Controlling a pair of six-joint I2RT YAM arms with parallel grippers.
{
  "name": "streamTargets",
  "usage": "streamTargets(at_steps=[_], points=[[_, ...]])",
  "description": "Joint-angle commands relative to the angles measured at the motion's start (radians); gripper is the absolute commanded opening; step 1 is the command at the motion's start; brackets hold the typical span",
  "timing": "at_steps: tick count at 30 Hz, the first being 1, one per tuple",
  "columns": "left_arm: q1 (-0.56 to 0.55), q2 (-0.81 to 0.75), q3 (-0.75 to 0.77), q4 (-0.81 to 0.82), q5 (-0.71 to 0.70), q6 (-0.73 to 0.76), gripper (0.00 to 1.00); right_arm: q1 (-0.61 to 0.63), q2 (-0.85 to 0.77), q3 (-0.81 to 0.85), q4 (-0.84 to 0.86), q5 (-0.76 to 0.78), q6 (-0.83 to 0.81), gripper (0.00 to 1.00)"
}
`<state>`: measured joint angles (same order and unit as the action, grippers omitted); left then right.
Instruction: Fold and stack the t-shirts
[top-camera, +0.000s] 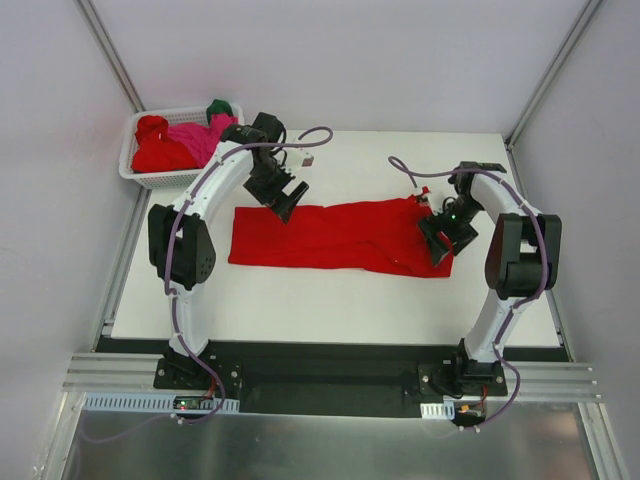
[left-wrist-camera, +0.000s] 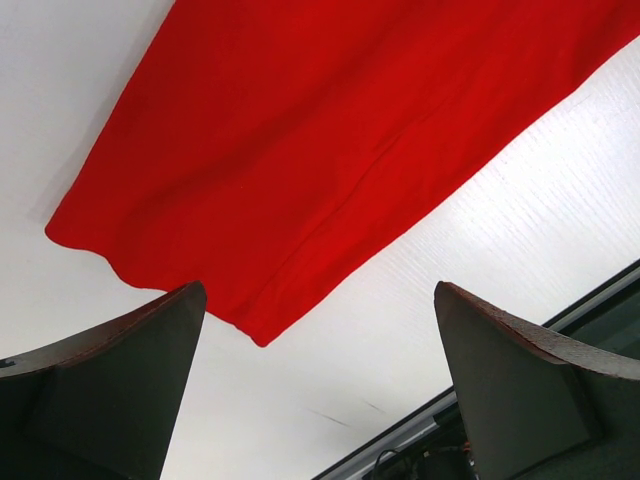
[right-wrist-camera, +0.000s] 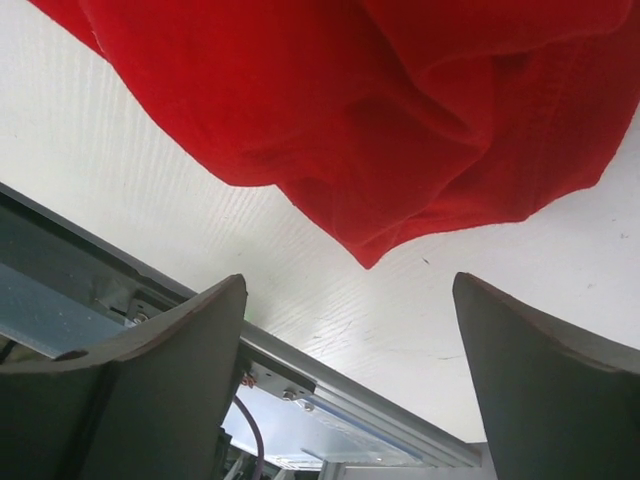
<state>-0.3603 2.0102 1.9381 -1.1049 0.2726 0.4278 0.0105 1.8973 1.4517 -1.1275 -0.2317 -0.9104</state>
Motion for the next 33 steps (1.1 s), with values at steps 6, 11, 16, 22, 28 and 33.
streamTargets(at_steps=[6, 11, 16, 22, 28, 33], points=[[-0.017, -0.008, -0.001, -0.030, -0.004, 0.023, 0.99, -0.009, 0.023, 0.044, -0.015, -0.058, 0.004, 0.47], [-0.023, -0.008, -0.002, -0.029, -0.015, 0.028, 0.99, -0.007, 0.042, 0.035, -0.008, -0.049, 0.005, 0.47], [-0.029, -0.007, -0.002, -0.030, -0.027, 0.032, 0.99, -0.009, 0.062, 0.033, 0.018, -0.032, 0.013, 0.47], [-0.039, -0.007, -0.008, -0.030, -0.044, 0.035, 0.99, -0.001, 0.072, 0.016, 0.072, 0.005, 0.039, 0.46], [-0.046, -0.007, -0.011, -0.032, -0.059, 0.042, 0.99, 0.026, 0.085, 0.012, 0.095, 0.026, 0.054, 0.37], [-0.049, -0.008, -0.013, -0.032, -0.067, 0.045, 0.99, 0.049, 0.091, 0.003, 0.095, 0.025, 0.054, 0.28]])
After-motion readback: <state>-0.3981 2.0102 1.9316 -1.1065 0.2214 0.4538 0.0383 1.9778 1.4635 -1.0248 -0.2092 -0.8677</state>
